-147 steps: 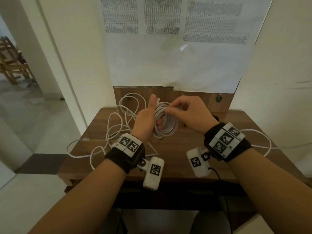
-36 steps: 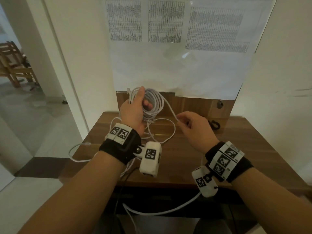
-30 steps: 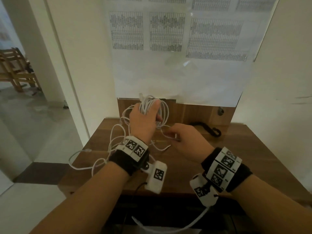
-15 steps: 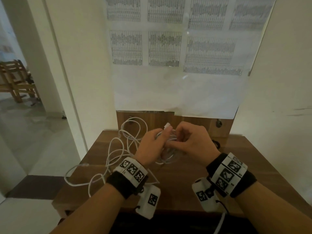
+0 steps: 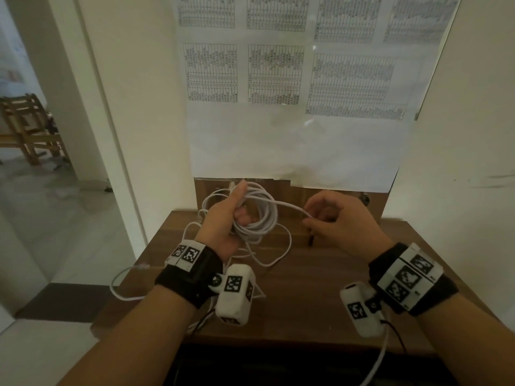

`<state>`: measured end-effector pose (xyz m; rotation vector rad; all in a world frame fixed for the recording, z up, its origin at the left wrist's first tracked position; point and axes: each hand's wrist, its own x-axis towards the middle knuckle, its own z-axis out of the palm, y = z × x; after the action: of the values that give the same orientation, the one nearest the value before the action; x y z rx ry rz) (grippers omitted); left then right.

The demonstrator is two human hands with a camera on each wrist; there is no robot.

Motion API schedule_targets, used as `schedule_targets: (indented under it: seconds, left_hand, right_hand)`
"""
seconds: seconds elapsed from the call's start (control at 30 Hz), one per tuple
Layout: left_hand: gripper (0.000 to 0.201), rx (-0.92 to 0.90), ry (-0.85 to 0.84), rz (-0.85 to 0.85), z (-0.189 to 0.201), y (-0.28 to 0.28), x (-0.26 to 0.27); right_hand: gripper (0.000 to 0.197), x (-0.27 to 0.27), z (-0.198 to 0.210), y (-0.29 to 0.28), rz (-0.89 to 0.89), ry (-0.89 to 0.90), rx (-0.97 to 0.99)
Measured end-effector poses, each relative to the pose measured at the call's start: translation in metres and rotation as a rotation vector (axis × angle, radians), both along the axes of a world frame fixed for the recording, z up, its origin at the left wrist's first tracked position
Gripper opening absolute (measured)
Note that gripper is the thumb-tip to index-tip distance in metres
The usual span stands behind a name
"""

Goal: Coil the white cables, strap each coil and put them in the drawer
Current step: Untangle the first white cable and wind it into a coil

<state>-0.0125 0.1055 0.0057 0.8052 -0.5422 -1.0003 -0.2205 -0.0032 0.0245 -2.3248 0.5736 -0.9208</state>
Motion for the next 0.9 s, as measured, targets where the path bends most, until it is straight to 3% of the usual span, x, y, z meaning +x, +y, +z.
schedule_targets:
  seconds: [0.17, 0.3, 0.5, 0.67, 0.73, 0.9]
  left_hand:
    - [0.018, 0.03, -0.068, -0.158, 0.0, 0.002, -0.006]
    - [0.015, 0.04, -0.066, -0.198, 0.003, 0.002, -0.013]
    - [0.017, 0.071, 0.019, 0.106, 0.008, -0.004, -0.008]
    - [0.017, 0.08, 0.149, 0.28, 0.014, -0.003, 0.005]
    - [0.02, 0.094, 0.049, 0.373, 0.014, -0.004, 0.005]
    - [0.044, 0.241, -0.561, 0.601, 0.003, -0.007, -0.001]
  right_hand:
    - [0.005, 0.006, -0.002, -0.003, -0.162, -0.165, 0.038]
    - [0.004, 0.012, -0.006, -0.004, -0.225, -0.112, -0.041]
    - [0.055, 0.016, -0.02, 0.003, -0.137, 0.312, -0.22]
    - [0.027, 0.014, -0.028, 0.01, -0.18, 0.303, -0.243]
    - [0.022, 0.015, -0.03, 0.012, -0.177, 0.338, -0.267]
    - [0.024, 0.024, -0.028, 0.027, 0.012, 0.438, -0.409]
